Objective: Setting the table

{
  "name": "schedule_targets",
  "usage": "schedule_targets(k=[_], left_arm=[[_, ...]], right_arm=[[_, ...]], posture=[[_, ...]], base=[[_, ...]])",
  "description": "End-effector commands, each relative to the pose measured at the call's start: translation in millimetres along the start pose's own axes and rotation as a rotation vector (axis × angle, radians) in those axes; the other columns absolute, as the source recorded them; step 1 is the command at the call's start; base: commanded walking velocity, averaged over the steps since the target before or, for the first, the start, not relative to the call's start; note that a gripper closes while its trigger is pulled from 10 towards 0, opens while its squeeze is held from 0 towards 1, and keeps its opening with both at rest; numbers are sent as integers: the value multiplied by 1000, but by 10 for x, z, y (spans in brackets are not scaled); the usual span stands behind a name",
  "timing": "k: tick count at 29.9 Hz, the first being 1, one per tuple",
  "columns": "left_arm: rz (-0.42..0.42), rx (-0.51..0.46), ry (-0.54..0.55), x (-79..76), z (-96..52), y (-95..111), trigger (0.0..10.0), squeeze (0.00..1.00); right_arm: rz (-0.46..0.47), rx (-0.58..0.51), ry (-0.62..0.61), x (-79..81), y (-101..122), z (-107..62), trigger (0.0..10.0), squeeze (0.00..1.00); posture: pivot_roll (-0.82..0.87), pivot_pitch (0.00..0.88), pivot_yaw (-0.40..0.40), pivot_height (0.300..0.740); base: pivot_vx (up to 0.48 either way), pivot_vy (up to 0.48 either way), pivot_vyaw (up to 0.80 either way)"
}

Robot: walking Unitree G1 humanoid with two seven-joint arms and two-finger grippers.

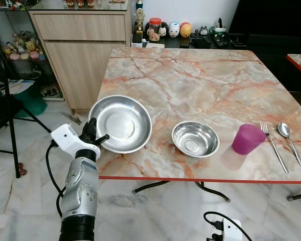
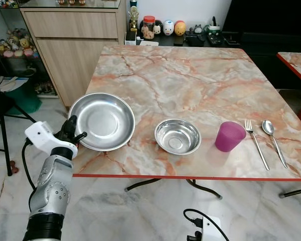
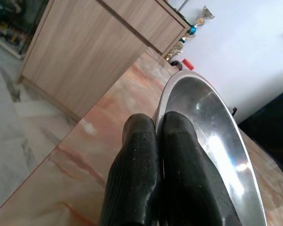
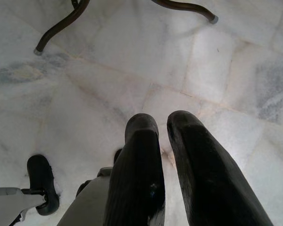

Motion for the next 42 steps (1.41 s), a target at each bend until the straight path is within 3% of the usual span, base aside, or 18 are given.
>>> schedule_targets(k=[1,11,13,14,16,25,42], left_arm=[[-41,-7,-5,-41,36,25,10000,0],[-48,-17,-29,-74,73,89,10000,0],[-101,-28,-13,-66,78,108,10000,0],[-176,-46,-12,-89,93,150,10000,0],[-192,-54,-45,-163,116,196,10000,0],[-167,-37,-127,-327,115,189,10000,0],[-168,-44,-152,-391,121,232,10000,0]], right_arm=[[13,11,-8,-18,-34,-8,10000,0],[25,8,-7,-29,-22,-6,10000,0],[25,8,-9,-33,-21,-6,10000,0],[27,7,-11,-38,-19,-6,10000,0],[27,1,-12,-45,-4,-3,10000,0],[28,-21,-11,-42,70,12,10000,0],[29,-19,-6,-39,67,12,10000,0]], posture=[[65,0,-72,740],[67,0,-74,740],[67,0,-74,740],[67,0,-75,740],[68,0,-74,740],[64,0,-74,740],[64,0,-73,740]], base=[[0,0,0],[0,0,0],[0,0,0],[0,0,0],[0,0,0],[0,-125,0],[0,-360,0]])
Point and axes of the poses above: a point about 5 cm out from each wrist's last joint towards the gripper, its own z axis pointing out of the wrist towards the gripper, its own y axis along the axis of the wrist's last joint, x = y × z, the point moved 1 cm from there along z, pointing out of the wrist towards the gripper, and after that the axes turned 4 degrees about -z, right-handed, at the moved point
